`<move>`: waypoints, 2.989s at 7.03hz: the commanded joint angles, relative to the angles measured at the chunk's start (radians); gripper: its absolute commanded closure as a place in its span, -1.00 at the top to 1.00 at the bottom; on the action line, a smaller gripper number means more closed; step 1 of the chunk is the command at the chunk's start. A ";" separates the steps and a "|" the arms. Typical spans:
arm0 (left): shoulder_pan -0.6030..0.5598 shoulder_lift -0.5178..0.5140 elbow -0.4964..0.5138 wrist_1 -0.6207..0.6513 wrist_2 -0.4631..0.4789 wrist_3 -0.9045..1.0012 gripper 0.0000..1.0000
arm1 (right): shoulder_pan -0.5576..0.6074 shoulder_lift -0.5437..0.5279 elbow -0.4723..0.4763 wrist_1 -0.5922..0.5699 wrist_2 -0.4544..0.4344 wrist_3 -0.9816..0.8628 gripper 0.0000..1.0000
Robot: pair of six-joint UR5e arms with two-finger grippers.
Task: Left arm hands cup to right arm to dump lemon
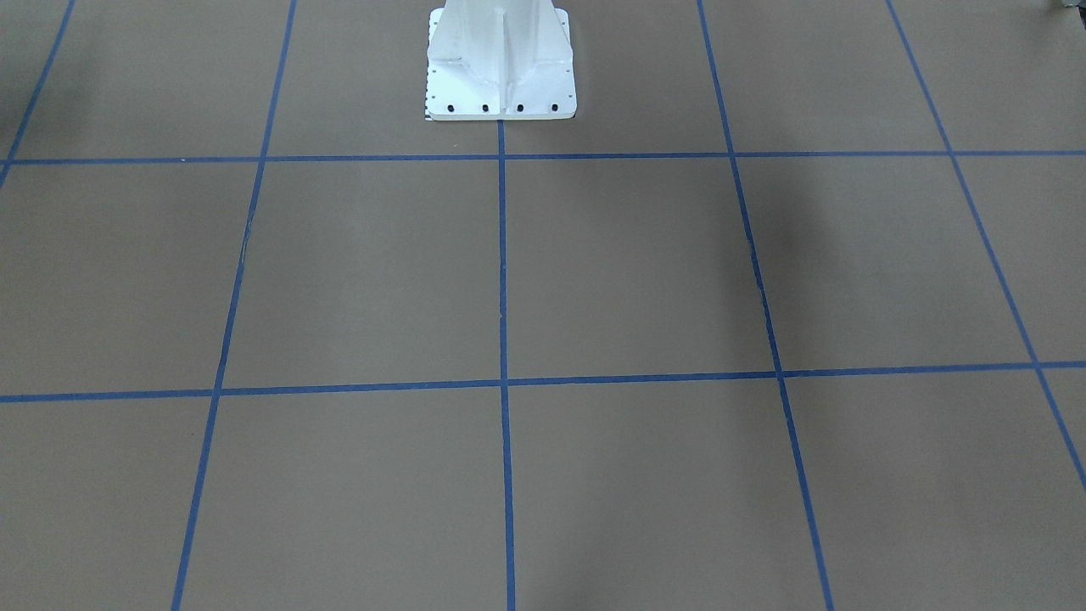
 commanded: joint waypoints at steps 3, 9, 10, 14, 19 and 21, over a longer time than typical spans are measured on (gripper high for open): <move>0.000 0.002 0.000 0.001 -0.002 0.000 1.00 | 0.002 -0.023 0.027 -0.199 0.058 -0.784 -1.00; 0.000 -0.007 -0.020 -0.014 -0.013 -0.111 1.00 | 0.018 0.027 0.411 -0.668 0.072 -1.365 -1.00; 0.000 -0.011 -0.062 -0.017 -0.013 -0.173 1.00 | 0.018 0.089 0.413 -0.710 0.066 -1.369 -1.00; 0.017 -0.071 -0.144 -0.135 -0.034 -0.377 1.00 | -0.073 0.327 0.386 -0.905 0.063 -1.446 -1.00; 0.177 -0.226 -0.156 -0.140 -0.034 -0.859 1.00 | -0.473 0.539 0.344 -1.038 -0.300 -1.545 -1.00; 0.268 -0.280 -0.155 -0.155 -0.033 -1.006 1.00 | -0.601 0.646 0.344 -1.189 -0.462 -1.558 -1.00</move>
